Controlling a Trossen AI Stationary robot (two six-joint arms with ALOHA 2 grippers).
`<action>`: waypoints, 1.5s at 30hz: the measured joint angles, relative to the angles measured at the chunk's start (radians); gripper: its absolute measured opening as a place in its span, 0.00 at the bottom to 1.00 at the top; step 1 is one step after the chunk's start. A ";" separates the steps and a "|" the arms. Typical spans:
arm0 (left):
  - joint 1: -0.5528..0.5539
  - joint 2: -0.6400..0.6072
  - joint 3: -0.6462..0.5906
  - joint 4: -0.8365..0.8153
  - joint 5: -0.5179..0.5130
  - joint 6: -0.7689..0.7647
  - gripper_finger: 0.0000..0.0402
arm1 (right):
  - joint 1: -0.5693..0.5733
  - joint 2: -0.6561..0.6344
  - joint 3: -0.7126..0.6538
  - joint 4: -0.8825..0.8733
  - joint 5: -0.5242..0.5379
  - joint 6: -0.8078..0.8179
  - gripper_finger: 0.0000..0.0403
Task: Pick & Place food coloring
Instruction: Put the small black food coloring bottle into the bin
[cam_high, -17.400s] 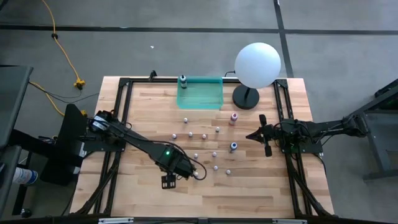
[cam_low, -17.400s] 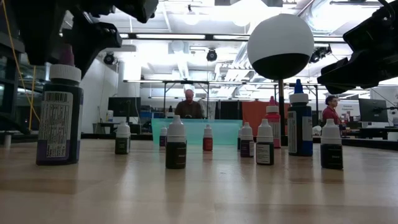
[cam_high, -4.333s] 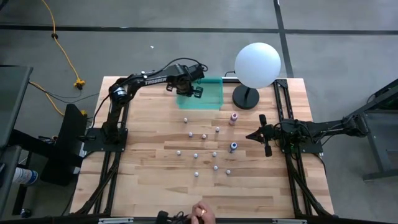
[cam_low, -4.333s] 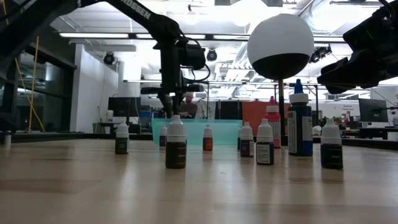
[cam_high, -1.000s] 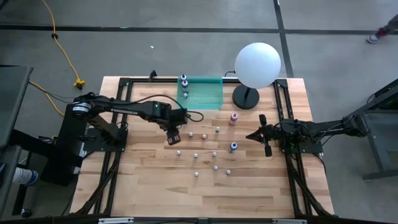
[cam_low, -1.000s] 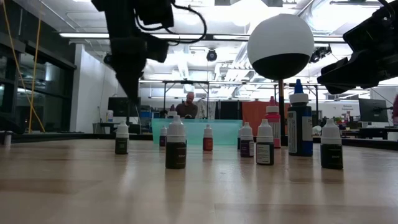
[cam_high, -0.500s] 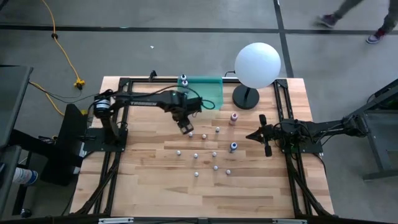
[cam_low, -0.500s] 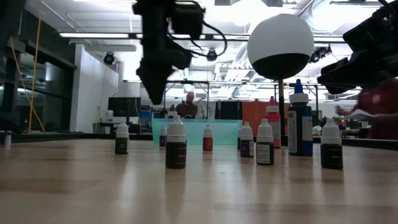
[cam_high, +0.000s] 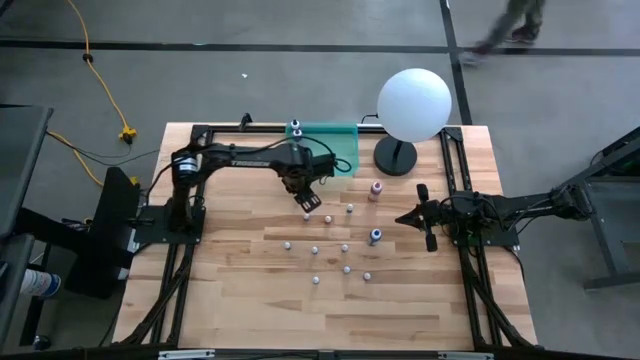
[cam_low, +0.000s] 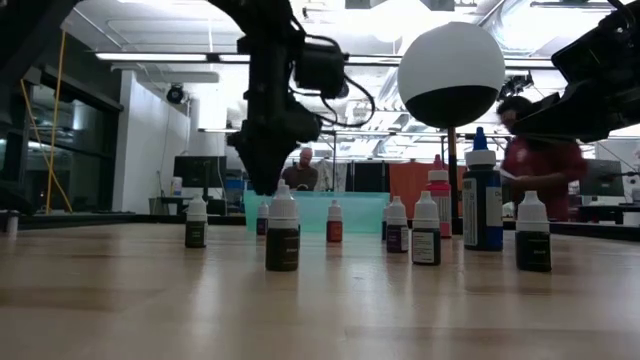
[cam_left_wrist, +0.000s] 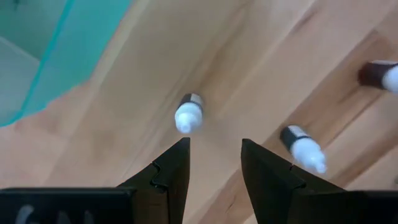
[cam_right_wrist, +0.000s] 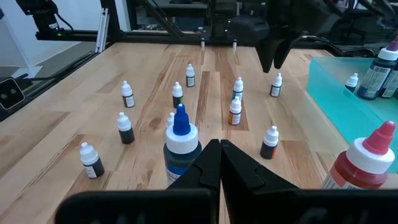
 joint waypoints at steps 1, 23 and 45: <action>0.003 0.007 0.000 0.006 0.000 0.000 0.34 | 0.000 0.000 0.000 0.000 0.000 0.000 0.00; 0.010 0.065 0.000 0.039 -0.023 0.008 0.34 | 0.000 0.000 0.000 -0.001 0.001 0.000 0.00; 0.016 0.064 0.000 0.026 -0.031 0.034 0.19 | 0.000 0.000 0.000 -0.002 0.001 0.000 0.00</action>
